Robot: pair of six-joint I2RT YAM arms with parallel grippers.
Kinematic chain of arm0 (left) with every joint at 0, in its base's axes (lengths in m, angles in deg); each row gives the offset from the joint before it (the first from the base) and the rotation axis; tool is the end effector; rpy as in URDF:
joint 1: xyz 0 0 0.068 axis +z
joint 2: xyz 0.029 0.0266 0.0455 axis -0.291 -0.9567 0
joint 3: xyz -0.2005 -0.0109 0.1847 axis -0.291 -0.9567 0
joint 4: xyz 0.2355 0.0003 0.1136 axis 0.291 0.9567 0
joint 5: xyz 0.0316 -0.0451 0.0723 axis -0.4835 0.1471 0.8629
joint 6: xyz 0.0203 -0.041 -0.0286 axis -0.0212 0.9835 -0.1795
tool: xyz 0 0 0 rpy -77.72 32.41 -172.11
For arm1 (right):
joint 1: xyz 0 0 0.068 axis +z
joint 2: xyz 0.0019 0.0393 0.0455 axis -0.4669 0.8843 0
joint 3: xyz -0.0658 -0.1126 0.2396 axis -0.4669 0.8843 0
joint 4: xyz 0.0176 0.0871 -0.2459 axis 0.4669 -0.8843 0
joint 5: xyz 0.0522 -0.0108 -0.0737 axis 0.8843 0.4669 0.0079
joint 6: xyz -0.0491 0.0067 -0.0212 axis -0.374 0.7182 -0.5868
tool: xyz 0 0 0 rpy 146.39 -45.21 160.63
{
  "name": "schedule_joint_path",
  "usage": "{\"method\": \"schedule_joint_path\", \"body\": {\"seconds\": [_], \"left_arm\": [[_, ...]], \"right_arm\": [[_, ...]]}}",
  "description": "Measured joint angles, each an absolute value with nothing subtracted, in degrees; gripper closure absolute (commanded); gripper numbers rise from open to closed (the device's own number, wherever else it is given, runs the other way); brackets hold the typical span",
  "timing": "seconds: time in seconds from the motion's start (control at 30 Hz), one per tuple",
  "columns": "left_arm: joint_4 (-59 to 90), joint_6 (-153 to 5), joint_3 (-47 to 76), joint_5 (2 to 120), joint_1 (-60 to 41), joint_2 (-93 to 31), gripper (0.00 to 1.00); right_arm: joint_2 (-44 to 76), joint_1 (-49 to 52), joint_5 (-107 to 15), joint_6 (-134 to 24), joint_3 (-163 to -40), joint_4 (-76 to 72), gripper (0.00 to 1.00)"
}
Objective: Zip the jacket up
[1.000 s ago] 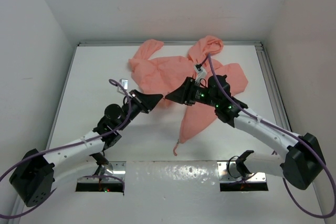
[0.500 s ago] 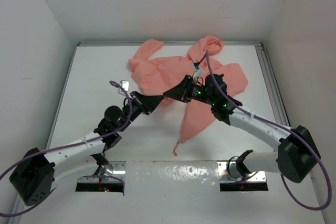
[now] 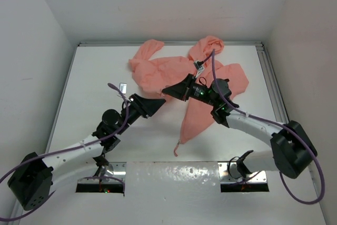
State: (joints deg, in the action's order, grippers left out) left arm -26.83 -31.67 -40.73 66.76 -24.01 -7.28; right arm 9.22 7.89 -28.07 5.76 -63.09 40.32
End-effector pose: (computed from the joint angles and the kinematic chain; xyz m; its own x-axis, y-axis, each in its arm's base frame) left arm 0.1497 -0.1319 0.2466 -0.4845 -0.6500 -0.5855 0.5007 0.3428 -0.7949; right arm 0.2235 0.1799 0.2768 -0.7876 0.4565 -0.4137 -0.3969 0.1377 0.9075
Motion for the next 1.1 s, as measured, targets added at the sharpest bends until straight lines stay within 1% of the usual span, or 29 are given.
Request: {"method": "schedule_joint_path", "body": {"seconds": [0.17, 0.23, 0.33, 0.53, 0.73, 1.03, 1.1], "left_arm": [[-27.58, -29.39, -41.98, 65.58, -23.35, -5.38, 0.45], [-27.68, -28.94, -42.00, 65.34, -23.11, -4.53, 0.48], [-27.90, -28.50, -42.11, 65.09, -23.07, -3.13, 0.49], [-27.92, -28.37, -42.55, 65.14, -22.76, -0.59, 0.49], [-29.78, -28.30, -42.55, 64.92, -22.72, -1.82, 0.50], [-32.67, -28.02, -42.53, 63.61, -22.59, -5.67, 0.58], [-32.95, -28.00, -42.53, 63.61, -22.54, -5.84, 0.58]], "right_arm": [[15.43, 6.93, -22.89, 13.30, -62.89, 57.50, 1.00], [17.07, 6.75, -21.75, 15.90, -62.83, 61.83, 1.00], [18.11, 6.73, -20.46, 18.77, -62.67, 66.09, 1.00], [17.02, 6.75, -19.09, 20.45, -61.47, 68.45, 1.00], [16.63, 6.75, -18.72, 21.08, -59.85, 68.96, 1.00], [16.58, 6.75, -17.84, 21.19, -59.22, 68.89, 1.00], [16.58, 6.75, -17.82, 21.19, -59.22, 68.83, 1.00]]}}
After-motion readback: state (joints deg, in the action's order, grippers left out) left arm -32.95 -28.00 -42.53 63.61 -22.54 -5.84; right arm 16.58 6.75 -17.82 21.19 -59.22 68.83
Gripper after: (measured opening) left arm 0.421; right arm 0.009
